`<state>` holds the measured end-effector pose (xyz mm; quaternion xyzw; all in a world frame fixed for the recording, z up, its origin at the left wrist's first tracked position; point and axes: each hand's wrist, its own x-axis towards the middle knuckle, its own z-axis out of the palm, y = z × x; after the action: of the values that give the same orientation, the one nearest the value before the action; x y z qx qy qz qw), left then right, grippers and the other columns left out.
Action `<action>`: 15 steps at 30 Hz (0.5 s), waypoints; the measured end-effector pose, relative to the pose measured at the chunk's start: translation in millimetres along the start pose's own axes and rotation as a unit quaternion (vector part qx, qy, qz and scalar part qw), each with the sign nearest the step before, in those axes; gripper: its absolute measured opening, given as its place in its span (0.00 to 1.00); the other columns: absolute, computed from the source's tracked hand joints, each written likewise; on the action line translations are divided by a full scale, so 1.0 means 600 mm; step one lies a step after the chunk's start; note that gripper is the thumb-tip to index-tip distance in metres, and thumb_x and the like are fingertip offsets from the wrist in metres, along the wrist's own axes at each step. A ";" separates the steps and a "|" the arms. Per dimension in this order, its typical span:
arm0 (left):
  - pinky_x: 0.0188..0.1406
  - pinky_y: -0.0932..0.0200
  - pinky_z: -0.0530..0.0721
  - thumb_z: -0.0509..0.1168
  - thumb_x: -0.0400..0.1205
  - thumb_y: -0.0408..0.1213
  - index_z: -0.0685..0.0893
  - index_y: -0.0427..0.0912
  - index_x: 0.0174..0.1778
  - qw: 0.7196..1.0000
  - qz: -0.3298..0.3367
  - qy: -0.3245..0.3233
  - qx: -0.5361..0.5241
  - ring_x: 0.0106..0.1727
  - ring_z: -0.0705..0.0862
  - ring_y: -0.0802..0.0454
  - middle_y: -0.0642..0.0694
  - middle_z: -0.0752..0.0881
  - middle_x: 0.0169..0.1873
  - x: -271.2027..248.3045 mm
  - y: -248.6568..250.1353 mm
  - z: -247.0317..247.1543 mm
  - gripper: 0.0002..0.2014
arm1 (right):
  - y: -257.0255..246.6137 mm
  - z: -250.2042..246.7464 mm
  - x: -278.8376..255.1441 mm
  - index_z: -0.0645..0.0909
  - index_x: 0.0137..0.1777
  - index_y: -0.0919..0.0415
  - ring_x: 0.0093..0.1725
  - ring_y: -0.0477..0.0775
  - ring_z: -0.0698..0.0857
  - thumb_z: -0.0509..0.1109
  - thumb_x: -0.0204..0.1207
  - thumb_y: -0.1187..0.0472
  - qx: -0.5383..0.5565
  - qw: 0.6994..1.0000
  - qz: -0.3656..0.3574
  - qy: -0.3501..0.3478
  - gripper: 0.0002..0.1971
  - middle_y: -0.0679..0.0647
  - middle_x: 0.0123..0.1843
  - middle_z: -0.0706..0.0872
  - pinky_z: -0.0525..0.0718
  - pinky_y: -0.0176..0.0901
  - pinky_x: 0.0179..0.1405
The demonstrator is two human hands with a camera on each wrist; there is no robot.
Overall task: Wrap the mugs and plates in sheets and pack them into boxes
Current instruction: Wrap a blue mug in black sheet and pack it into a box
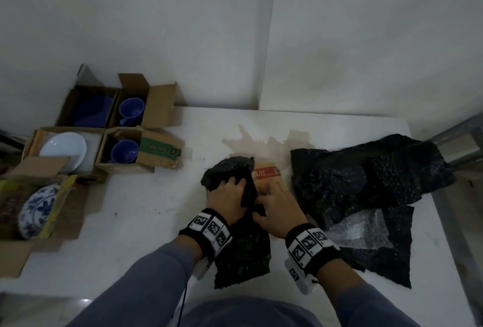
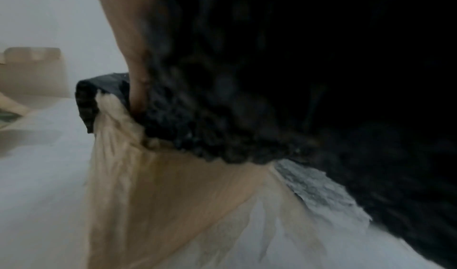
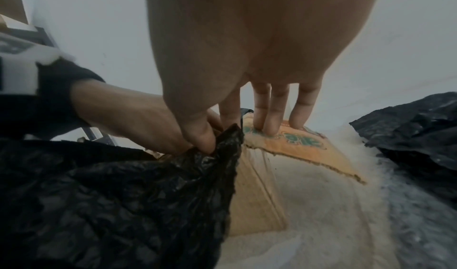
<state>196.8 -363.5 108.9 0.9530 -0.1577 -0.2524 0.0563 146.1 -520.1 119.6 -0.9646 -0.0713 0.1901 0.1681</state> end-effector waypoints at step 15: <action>0.56 0.43 0.82 0.70 0.74 0.45 0.68 0.43 0.75 0.999 -0.020 -0.032 0.002 0.64 0.80 0.39 0.42 0.70 0.70 0.036 -0.003 -0.002 0.34 | -0.016 -0.007 0.050 0.67 0.74 0.49 0.73 0.67 0.65 0.67 0.60 0.32 -0.114 0.992 0.016 -0.050 0.42 0.60 0.76 0.62 0.70 0.58 0.65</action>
<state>215.8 -369.2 99.8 0.9475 -0.1407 -0.2836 0.0442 174.8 -506.5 116.2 -0.9678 -0.0856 0.2311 0.0505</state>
